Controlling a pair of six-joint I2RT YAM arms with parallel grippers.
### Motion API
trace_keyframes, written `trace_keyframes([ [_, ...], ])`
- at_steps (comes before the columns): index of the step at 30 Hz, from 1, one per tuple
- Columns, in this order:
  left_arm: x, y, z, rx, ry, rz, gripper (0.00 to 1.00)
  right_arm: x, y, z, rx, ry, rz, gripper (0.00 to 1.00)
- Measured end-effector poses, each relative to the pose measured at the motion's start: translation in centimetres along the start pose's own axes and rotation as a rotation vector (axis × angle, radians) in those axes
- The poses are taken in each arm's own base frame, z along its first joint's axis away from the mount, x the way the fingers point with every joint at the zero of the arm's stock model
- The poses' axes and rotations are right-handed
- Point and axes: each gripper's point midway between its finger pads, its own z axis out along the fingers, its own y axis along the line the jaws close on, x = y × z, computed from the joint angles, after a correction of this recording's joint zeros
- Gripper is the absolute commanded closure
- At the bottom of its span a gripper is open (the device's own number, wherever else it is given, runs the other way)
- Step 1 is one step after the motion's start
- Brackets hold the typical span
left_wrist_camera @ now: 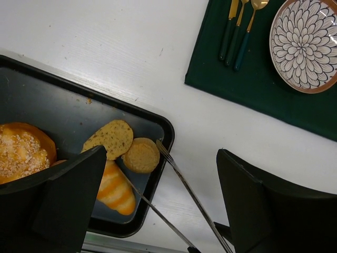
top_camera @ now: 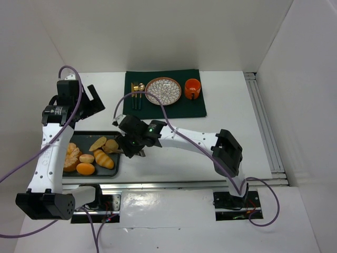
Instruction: Place the bread
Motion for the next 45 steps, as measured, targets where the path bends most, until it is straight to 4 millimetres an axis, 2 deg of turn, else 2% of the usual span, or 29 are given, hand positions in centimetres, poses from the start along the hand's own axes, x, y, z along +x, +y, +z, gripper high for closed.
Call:
trace_keyframes([
  [5,0.2,0.0,0.0,0.004,0.005,0.0,0.01,0.6,0.7,1.1,0.005,0.026,-0.034,0.39],
  [9,0.3,0.2,0.2,0.0,0.01,-0.004,0.01,1.6,0.2,1.8,0.04,0.064,-0.052,0.41],
  [10,0.4,0.2,0.2,0.0,0.01,-0.005,0.01,1.8,0.0,1.8,0.054,0.07,-0.053,0.44],
  [13,0.3,0.2,0.1,0.002,0.007,-0.005,0.01,1.7,-0.5,1.8,0.081,0.069,-0.059,0.48],
  [18,0.2,0.4,-0.1,0.002,0.002,-0.011,0.01,1.3,-0.9,1.7,0.103,0.057,-0.062,0.63],
  [20,0.1,0.4,-0.2,0.005,-0.001,-0.013,0.01,1.2,-0.9,1.5,0.108,0.051,-0.062,0.63],
  [26,0.2,0.5,-0.1,0.01,-0.003,-0.019,0.01,-0.4,-0.6,-0.2,0.101,-0.005,-0.062,0.64],
  [34,2.2,2.5,1.8,-0.048,0.059,-0.047,0.01,-3.3,-1.0,-4.2,0.133,-0.164,-0.047,0.66],
  [38,2.8,3.5,2.7,-0.08,0.089,-0.065,0.01,-4.3,-2.6,-5.5,0.179,-0.207,-0.006,0.66],
  [40,3.2,4.0,3.2,-0.093,0.105,-0.077,0.01,-4.4,-4.5,-5.8,0.211,-0.222,0.025,0.66],
  [43,3.8,4.4,3.5,-0.104,0.124,-0.105,0.01,-4.5,-9.0,-6.5,0.283,-0.231,0.094,0.66],
  [45,3.9,4.4,3.5,-0.103,0.127,-0.11,0.01,-5.2,-13.0,-7.2,0.345,-0.254,0.156,0.66],
])
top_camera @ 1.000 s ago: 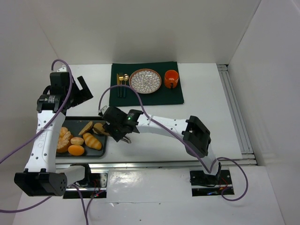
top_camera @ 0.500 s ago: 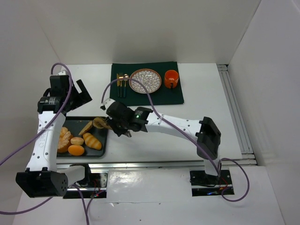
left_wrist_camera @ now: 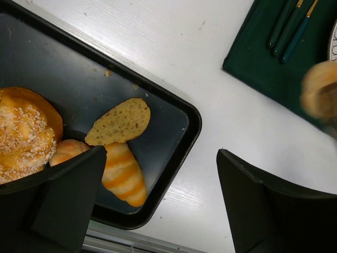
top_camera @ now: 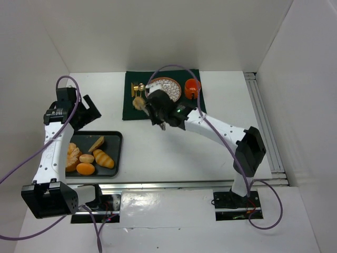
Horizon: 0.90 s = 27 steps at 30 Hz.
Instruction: Place the bread
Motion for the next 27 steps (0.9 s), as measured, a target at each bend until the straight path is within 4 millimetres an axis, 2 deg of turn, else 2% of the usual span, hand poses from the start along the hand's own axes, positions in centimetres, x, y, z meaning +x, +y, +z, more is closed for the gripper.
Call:
trace_keyframes([
  [6,0.9,-0.3,0.4,-0.003,0.029,0.019,0.01,-4.2,-10.6,2.2,0.164,-0.094,0.166,0.66],
  [9,1.4,-0.5,0.8,-0.003,0.048,0.029,0.01,-6.0,-13.5,4.5,0.201,-0.123,0.21,0.66],
  [12,2.4,0.0,1.4,-0.02,0.08,0.032,0.01,-6.5,-14.8,7.4,0.209,-0.124,0.226,0.65],
  [17,4.0,0.8,2.3,-0.048,0.137,0.035,0.04,-4.7,-15.6,11.0,0.197,-0.064,0.241,0.63],
  [18,4.0,0.8,2.4,-0.049,0.14,0.035,0.04,-4.4,-15.7,11.5,0.192,-0.054,0.245,0.6],
  [24,4.1,0.8,2.5,-0.05,0.145,0.034,0.04,-3.9,-16.3,12.2,0.185,-0.034,0.267,0.32],
  [25,4.1,0.8,2.5,-0.051,0.145,0.033,0.04,-4.1,-16.3,12.1,0.184,-0.04,0.269,0.29],
  [27,4.0,1.1,2.5,-0.058,0.143,0.026,0.1,-4.2,-16.4,11.9,0.182,-0.045,0.268,0.29],
])
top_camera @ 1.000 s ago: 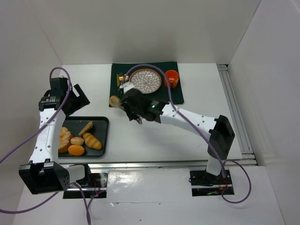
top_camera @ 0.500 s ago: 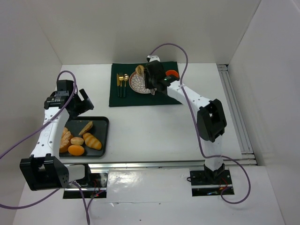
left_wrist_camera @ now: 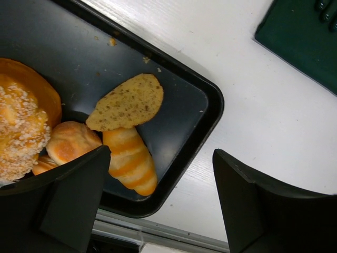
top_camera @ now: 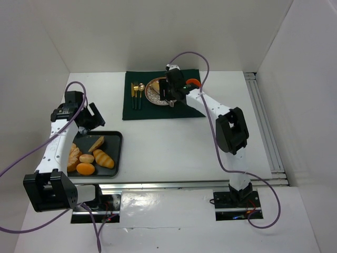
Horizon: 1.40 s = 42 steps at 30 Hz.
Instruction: Place the bread
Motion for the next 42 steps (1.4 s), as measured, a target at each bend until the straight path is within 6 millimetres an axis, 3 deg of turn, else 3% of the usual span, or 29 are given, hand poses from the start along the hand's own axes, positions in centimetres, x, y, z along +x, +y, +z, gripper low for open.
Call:
trace_keyframes([
  [3,-0.4,0.9,0.1,-0.022,-0.004,-0.027,0.13,-0.5,0.1,-0.6,-0.004,-0.011,0.002,0.29],
  [8,-0.7,2.4,0.3,-0.065,-0.001,-0.065,0.09,-2.5,0.5,-2.7,-0.023,-0.06,0.01,0.3],
  [13,-0.5,2.9,0.3,-0.082,0.007,-0.086,0.09,-5.1,1.2,-5.9,-0.06,-0.136,0.018,0.33],
  [17,-0.5,2.9,0.2,-0.081,0.008,-0.094,0.09,-5.4,1.6,-6.9,-0.075,-0.157,0.018,0.33],
  [21,-0.5,2.7,0.2,-0.069,0.011,-0.094,0.09,-3.1,0.8,-6.5,-0.055,-0.116,0.013,0.26],
  [33,-0.4,1.8,0.7,-0.016,0.013,-0.094,0.09,7.6,-4.7,-2.1,0.067,0.12,0.103,0.29],
  [37,-0.1,1.8,0.8,-0.016,0.023,-0.094,0.09,10.3,-5.3,-0.5,0.088,0.174,0.113,0.4],
  [38,-0.1,1.8,0.8,-0.016,0.023,-0.094,0.09,10.8,-5.4,-0.2,0.091,0.184,0.113,0.51],
  [42,-0.1,1.8,0.8,-0.016,0.023,-0.092,0.09,11.7,-5.6,0.3,0.1,0.197,0.117,0.78],
])
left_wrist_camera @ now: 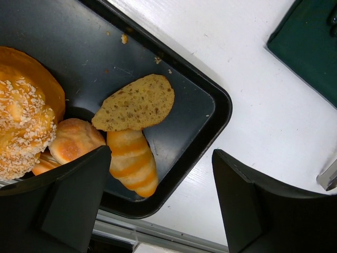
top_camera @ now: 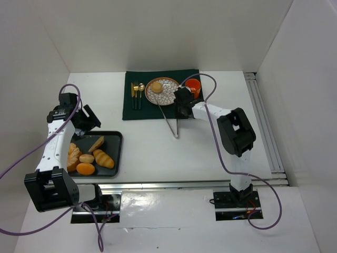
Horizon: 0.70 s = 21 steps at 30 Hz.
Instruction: Place the bread
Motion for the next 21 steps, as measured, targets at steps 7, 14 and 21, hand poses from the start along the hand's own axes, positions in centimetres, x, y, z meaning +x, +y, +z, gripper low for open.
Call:
trace_keyframes([
  [7,0.0,0.0,0.0,0.001,-0.002,0.0,0.09,0.4,-0.6,-1.7,-0.005,-0.019,-0.006,1.0],
  [14,-0.1,-0.1,-0.2,0.006,-0.01,-0.001,0.09,-1.4,1.4,-6.7,-0.083,-0.098,-0.033,1.0],
  [21,0.0,-0.5,-0.3,0.03,-0.002,0.001,0.09,5.3,4.4,-8.2,-0.144,-0.001,-0.128,0.99],
])
